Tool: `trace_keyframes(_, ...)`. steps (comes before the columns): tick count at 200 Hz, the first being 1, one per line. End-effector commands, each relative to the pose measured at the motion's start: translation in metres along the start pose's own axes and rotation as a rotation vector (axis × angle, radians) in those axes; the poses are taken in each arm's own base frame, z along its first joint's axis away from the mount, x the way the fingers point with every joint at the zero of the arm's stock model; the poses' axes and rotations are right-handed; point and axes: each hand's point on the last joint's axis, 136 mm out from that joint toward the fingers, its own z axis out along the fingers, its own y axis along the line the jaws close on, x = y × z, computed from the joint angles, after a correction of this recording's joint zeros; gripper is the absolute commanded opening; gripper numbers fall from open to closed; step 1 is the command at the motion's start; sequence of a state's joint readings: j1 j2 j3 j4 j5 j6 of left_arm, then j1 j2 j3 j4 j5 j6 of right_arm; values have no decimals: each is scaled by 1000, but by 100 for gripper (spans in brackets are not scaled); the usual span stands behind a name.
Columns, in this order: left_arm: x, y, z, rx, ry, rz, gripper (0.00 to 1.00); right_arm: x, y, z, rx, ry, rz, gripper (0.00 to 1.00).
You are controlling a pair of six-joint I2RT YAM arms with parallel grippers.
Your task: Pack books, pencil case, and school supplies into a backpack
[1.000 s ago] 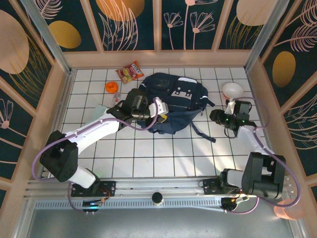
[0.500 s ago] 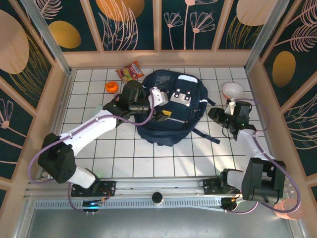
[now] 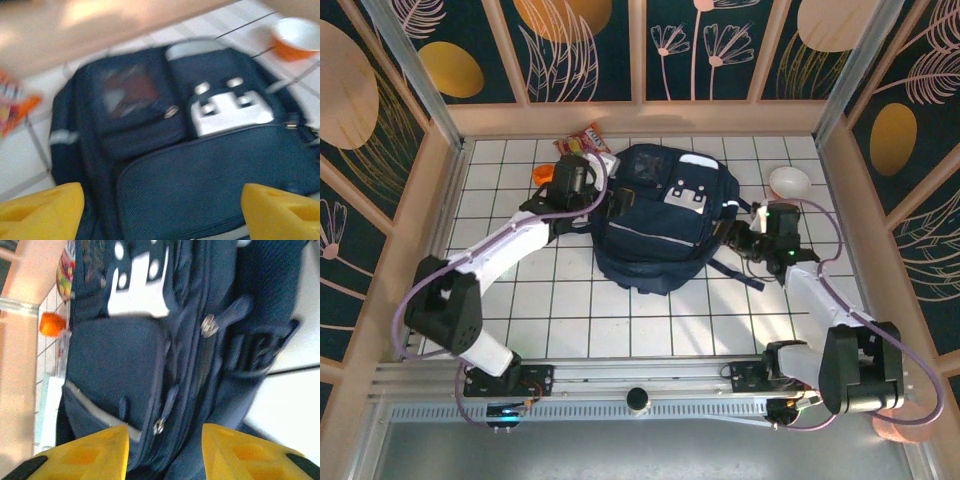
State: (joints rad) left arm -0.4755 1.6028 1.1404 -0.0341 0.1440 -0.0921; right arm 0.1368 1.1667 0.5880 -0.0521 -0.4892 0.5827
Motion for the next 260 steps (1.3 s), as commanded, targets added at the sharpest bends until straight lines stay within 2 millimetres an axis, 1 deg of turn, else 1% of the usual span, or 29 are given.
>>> trace_keyframes(1, 59, 36, 23, -99, 167, -296, 79, 25, -8, 16, 15, 45, 127, 43)
trace_keyframes(8, 63, 34, 26, -83, 179, -325, 78, 31, -8, 20, 14, 52, 137, 43)
trace_keyframes(10, 73, 35, 32, -84, 204, -335, 77, 31, -8, 21, 14, 53, 139, 43)
trace_keyframes(13, 80, 35, 36, -82, 222, -349, 77, 33, -8, 22, 13, 54, 144, 43)
trace_keyframes(30, 103, 28, 49, -33, 276, -411, 72, 39, -13, 30, 20, 76, 170, 43)
trace_keyframes(43, 120, 24, 54, -13, 313, -464, 70, 40, -19, 36, 37, 85, 177, 43)
trace_keyframes(52, 130, 18, 54, 18, 326, -496, 70, 38, -21, 39, 43, 83, 174, 43)
trace_keyframes(60, 136, 12, 52, 38, 324, -513, 70, 36, -20, 43, 38, 82, 165, 43)
trace_keyframes(66, 132, 6, 51, 58, 303, -514, 70, 34, -19, 46, 35, 85, 160, 43)
trace_keyframes(69, 141, 4, 48, 61, 315, -519, 70, 33, -18, 47, 33, 86, 157, 43)
trace_keyframes(72, 142, 1, 47, 70, 313, -520, 70, 31, -17, 49, 31, 86, 155, 43)
trace_keyframes(100, 144, -34, 34, 151, 300, -487, 70, 21, -15, 62, 25, 93, 140, 43)
trace_keyframes(111, 150, -43, 33, 151, 311, -469, 70, 20, -13, 65, 15, 102, 141, 43)
trace_keyframes(114, 141, -46, 28, 158, 288, -460, 71, 22, -13, 66, 13, 107, 144, 43)
trace_keyframes(120, 137, -50, 25, 157, 277, -450, 71, 24, -12, 66, 9, 114, 149, 43)
trace_keyframes(130, 132, -50, 21, 144, 260, -443, 71, 31, -10, 66, 8, 123, 149, 43)
trace_keyframes(137, 127, -47, 18, 124, 245, -436, 71, 38, -9, 64, 13, 129, 149, 42)
trace_keyframes(153, 108, -40, 8, 81, 192, -379, 72, 55, -7, 61, 17, 145, 152, 43)
trace_keyframes(173, 82, -38, -6, 50, 121, -252, 74, 75, 1, 56, 7, 161, 157, 42)
trace_keyframes(186, 70, -43, -13, 50, 88, -134, 75, 78, 7, 50, 2, 150, 145, 42)
trace_keyframes(199, 63, -48, -18, 58, 74, 1, 75, 74, 8, 41, 20, 130, 128, 43)
trace_keyframes(218, 62, -58, -21, 94, 79, 188, 74, 61, 4, 27, 93, 90, 74, 46)
trace_keyframes(238, 70, -80, -18, 212, 99, 381, 73, 46, -2, 13, 150, 61, 28, 47)
trace_keyframes(249, 86, -91, -13, 275, 133, 486, 73, 38, -4, 6, 164, 44, 15, 48)
trace_keyframes(251, 79, -94, -13, 285, 118, 510, 73, 37, -5, 5, 166, 40, 15, 48)
trace_keyframes(260, 84, -103, -8, 323, 138, 590, 73, 31, -6, 0, 161, 27, 13, 48)
